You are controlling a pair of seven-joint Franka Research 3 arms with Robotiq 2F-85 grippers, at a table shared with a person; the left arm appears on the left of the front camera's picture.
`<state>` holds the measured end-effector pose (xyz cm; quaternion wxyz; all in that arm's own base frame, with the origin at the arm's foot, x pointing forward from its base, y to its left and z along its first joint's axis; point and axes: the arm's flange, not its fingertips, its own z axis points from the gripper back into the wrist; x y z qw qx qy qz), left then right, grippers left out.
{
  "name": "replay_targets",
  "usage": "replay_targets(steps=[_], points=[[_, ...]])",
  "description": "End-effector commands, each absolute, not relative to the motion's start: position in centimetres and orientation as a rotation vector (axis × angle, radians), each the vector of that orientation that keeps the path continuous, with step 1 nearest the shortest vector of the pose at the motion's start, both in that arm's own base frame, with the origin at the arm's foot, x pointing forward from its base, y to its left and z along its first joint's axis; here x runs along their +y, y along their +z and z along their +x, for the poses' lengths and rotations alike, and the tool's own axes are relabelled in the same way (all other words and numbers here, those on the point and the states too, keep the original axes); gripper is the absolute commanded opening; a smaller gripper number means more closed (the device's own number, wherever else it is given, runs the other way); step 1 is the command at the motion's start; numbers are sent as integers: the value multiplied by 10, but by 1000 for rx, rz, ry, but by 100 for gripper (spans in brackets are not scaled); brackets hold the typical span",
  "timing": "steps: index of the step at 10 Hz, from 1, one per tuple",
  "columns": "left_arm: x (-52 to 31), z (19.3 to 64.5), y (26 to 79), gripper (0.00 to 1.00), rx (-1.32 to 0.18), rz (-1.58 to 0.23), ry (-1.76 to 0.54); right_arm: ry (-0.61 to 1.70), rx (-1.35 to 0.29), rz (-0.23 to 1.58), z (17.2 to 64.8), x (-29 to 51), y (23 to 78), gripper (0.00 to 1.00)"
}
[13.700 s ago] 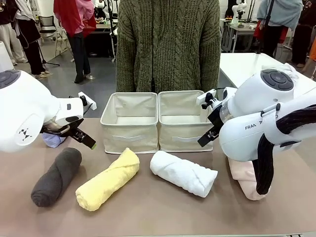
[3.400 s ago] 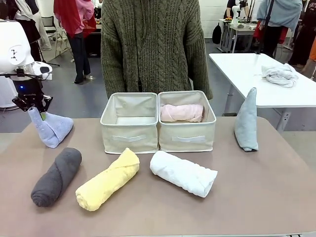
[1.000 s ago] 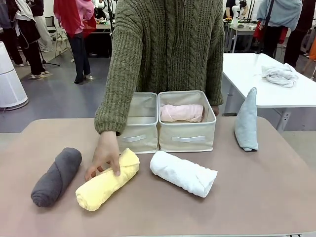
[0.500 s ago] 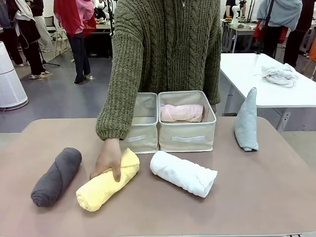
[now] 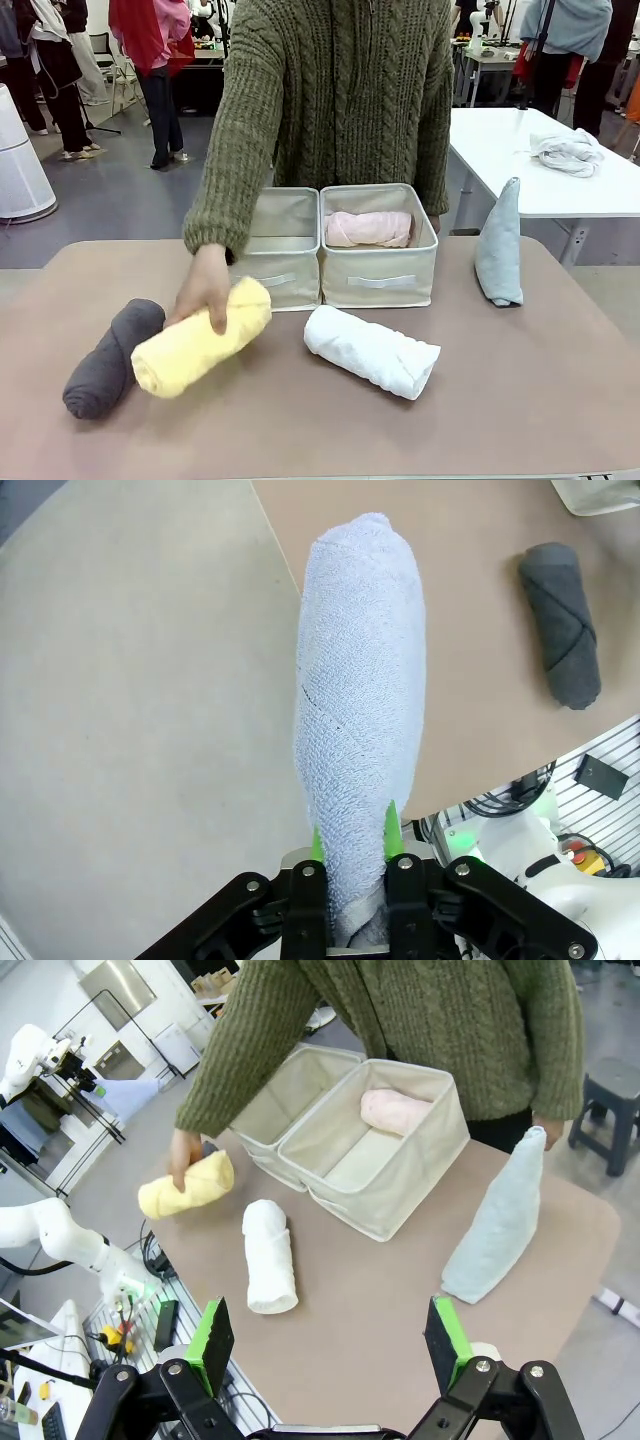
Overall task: Sort the towels based on their folding style.
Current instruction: Pick up one triangle-folded towel and place it in the left Fabric basket.
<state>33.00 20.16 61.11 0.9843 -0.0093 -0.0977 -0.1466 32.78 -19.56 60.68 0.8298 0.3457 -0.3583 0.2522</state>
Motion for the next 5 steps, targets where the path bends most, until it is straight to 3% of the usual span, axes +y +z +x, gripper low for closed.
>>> replay_targets(steps=[1, 4, 5], points=[[202, 328, 614, 0, -197, -9, -313, 542, -766, 744, 328, -196, 606, 100], [202, 328, 614, 0, -197, -9, -313, 542, -766, 744, 328, -196, 606, 100], [202, 330, 611, 20, -196, -19, -295, 542, -766, 744, 328, -196, 606, 100]])
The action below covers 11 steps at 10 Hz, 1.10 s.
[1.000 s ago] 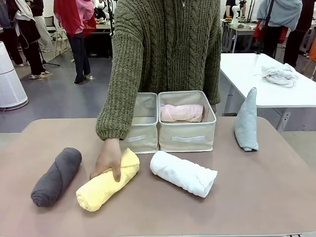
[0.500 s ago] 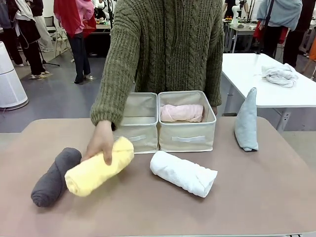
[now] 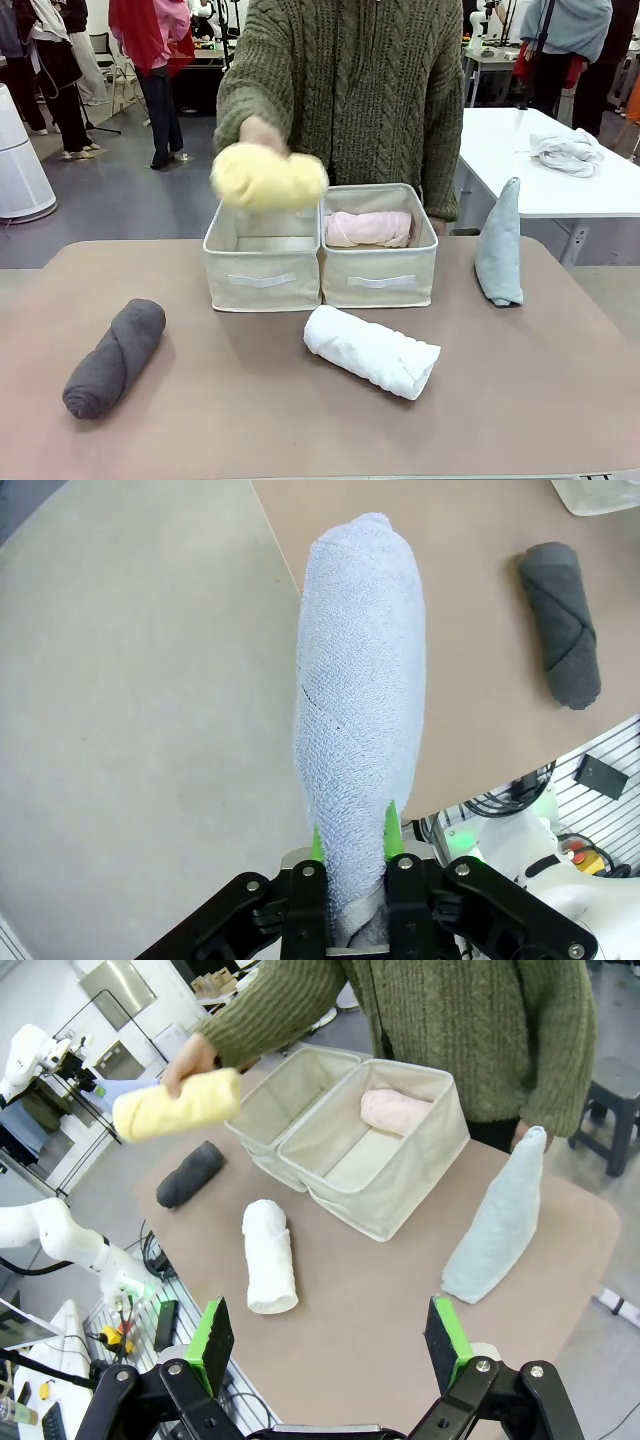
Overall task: Sort the towels based on their folding style.
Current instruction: Pick up one triangle-folded towel and place it in the left Fabric basket.
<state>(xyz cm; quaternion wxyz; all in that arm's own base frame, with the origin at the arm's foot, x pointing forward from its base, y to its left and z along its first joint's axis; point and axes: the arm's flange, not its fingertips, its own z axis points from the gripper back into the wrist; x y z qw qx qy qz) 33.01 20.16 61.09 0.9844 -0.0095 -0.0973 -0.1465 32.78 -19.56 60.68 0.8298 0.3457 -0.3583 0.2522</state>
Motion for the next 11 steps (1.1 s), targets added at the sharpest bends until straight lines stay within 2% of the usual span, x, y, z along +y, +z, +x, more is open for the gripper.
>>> replay_targets(steps=[1, 6, 7, 8, 9, 11], points=[[189, 330, 618, 20, -178, 1, -312, 542, -766, 744, 328, -196, 606, 100], [93, 311, 721, 20, -72, 206, -517, 542, -766, 744, 328, -196, 606, 100], [74, 318, 727, 20, -76, 211, -530, 542, -766, 744, 328, -196, 606, 100], [71, 322, 723, 20, -83, 241, -447, 542, -766, 744, 328, -196, 606, 100], [77, 304, 725, 20, -82, 186, -533, 542, -766, 744, 328, -196, 606, 100], [64, 311, 729, 20, -81, 202, -528, 542, -766, 744, 328, -196, 606, 100]])
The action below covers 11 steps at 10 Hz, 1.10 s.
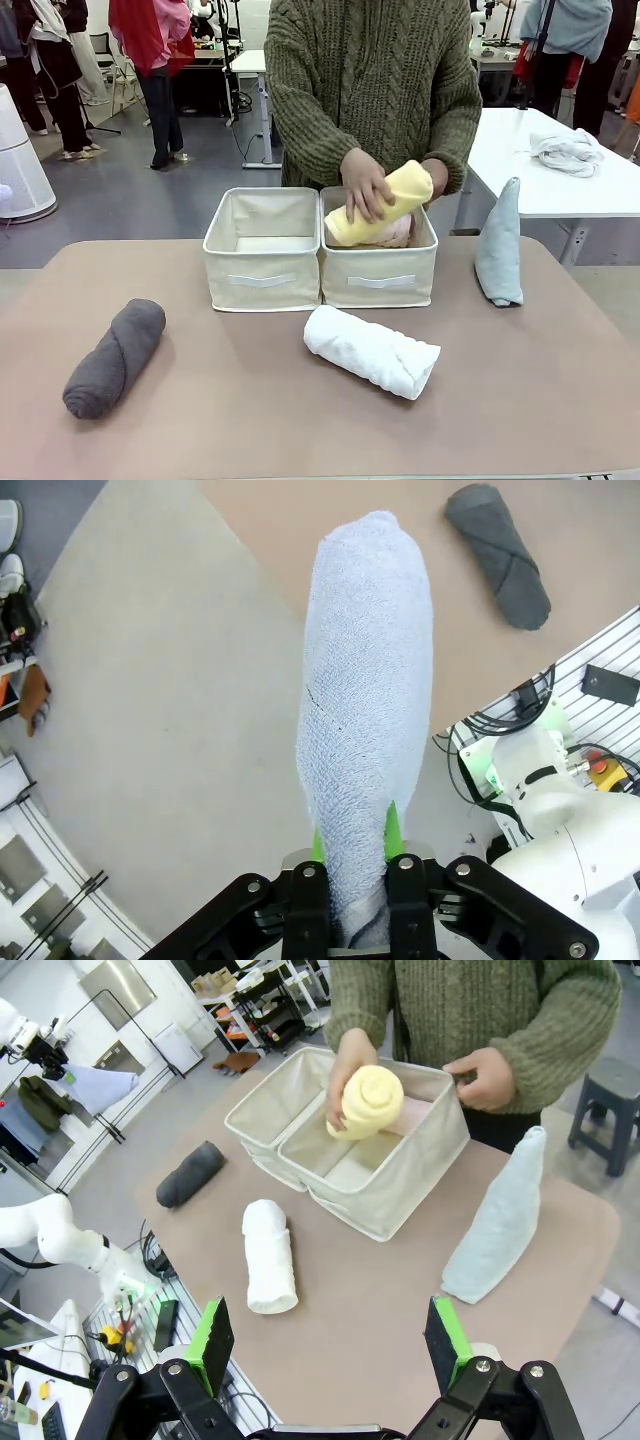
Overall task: Sort the towels based on their folding style.
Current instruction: Pick up one triangle-folded towel and place it in the left Fabric basket.
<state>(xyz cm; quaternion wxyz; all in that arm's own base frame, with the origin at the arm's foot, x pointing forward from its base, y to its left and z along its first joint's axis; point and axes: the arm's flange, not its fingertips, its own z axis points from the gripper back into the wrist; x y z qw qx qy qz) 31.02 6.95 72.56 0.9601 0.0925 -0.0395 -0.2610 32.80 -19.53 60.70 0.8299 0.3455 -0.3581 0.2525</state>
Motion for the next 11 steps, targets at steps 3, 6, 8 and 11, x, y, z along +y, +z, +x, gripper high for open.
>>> replay_targets(steps=[3, 6, 8, 11], points=[[41, 343, 722, 20, -125, 118, -653, 542, -766, 744, 328, -196, 606, 100], [-13, 358, 720, 20, -94, 88, -719, 542, -766, 744, 328, -196, 606, 100], [-25, 352, 710, 20, -62, 81, -715, 542, -766, 744, 328, -196, 606, 100], [-21, 358, 706, 20, -91, 91, -732, 542, -766, 744, 328, -196, 606, 100]])
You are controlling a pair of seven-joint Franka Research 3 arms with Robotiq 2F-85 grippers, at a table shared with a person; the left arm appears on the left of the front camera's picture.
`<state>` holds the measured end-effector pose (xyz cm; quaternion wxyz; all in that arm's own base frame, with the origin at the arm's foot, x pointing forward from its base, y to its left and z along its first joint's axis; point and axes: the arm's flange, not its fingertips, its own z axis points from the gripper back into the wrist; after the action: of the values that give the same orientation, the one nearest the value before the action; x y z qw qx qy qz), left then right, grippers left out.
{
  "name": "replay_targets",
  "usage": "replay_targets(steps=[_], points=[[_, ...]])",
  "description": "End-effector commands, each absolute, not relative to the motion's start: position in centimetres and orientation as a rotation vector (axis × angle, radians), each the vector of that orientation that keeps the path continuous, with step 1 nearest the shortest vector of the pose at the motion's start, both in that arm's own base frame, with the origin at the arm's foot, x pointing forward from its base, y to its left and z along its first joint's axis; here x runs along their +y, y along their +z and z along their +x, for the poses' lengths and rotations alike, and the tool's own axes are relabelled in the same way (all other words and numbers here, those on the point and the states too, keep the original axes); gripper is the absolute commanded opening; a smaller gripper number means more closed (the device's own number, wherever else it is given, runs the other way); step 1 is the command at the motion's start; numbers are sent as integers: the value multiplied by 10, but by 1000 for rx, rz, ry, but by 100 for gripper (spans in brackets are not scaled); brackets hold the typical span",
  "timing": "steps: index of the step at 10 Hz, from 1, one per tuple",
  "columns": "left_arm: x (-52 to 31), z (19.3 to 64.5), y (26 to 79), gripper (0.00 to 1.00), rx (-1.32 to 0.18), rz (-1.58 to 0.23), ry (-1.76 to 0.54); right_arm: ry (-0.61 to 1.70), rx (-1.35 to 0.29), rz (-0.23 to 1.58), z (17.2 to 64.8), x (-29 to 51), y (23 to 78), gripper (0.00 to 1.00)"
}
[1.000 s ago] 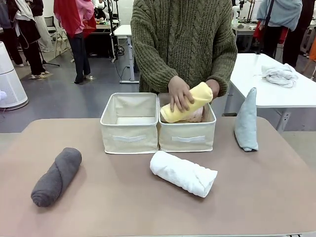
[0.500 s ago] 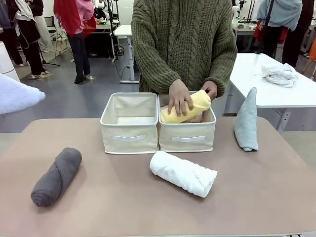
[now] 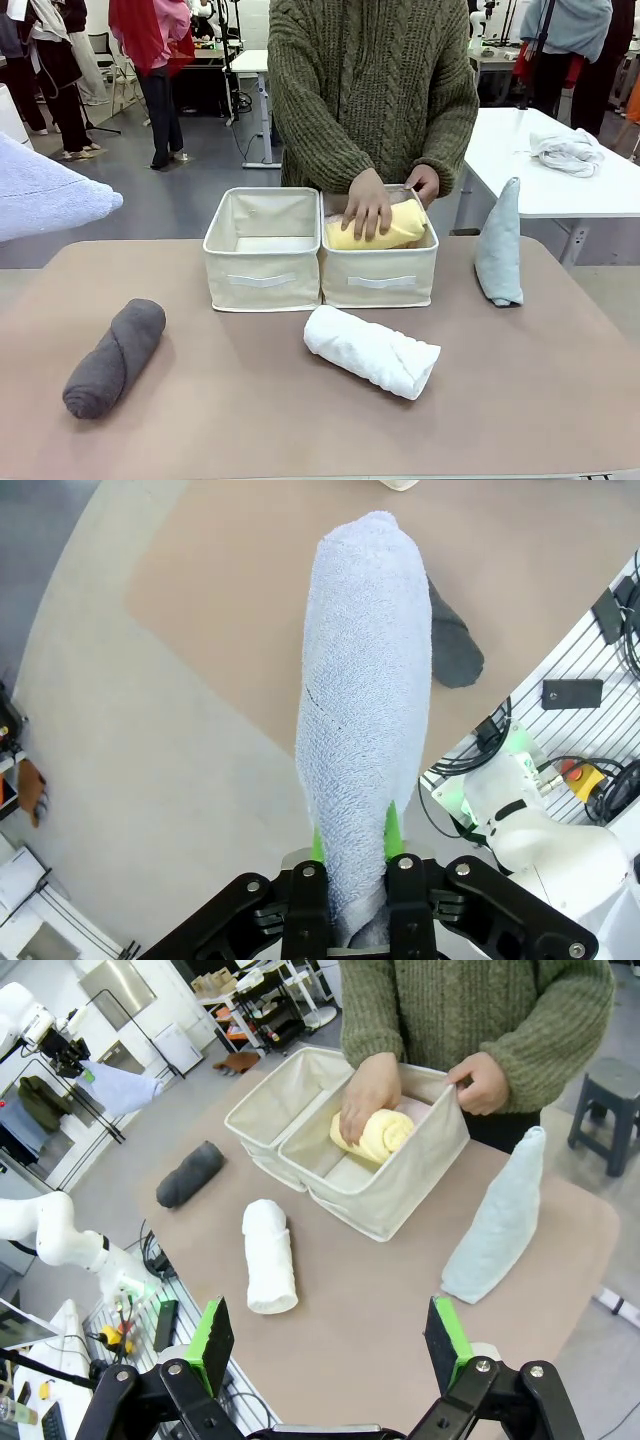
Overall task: Sort the towels based on their folding style.
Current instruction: Pick up one triangle-folded towel and place it in the left Fabric basket.
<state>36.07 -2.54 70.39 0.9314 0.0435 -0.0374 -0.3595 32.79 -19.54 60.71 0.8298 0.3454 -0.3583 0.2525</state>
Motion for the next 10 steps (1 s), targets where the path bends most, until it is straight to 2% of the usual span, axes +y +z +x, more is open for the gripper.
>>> replay_targets(steps=[1, 6, 10], points=[[-28, 361, 703, 20, -75, 90, -742, 542, -766, 744, 328, -196, 606, 100], [-62, 405, 718, 20, -204, 3, -876, 542, -766, 744, 328, -196, 606, 100], [-130, 433, 720, 20, -183, 13, -1025, 542, -766, 744, 328, -196, 606, 100]])
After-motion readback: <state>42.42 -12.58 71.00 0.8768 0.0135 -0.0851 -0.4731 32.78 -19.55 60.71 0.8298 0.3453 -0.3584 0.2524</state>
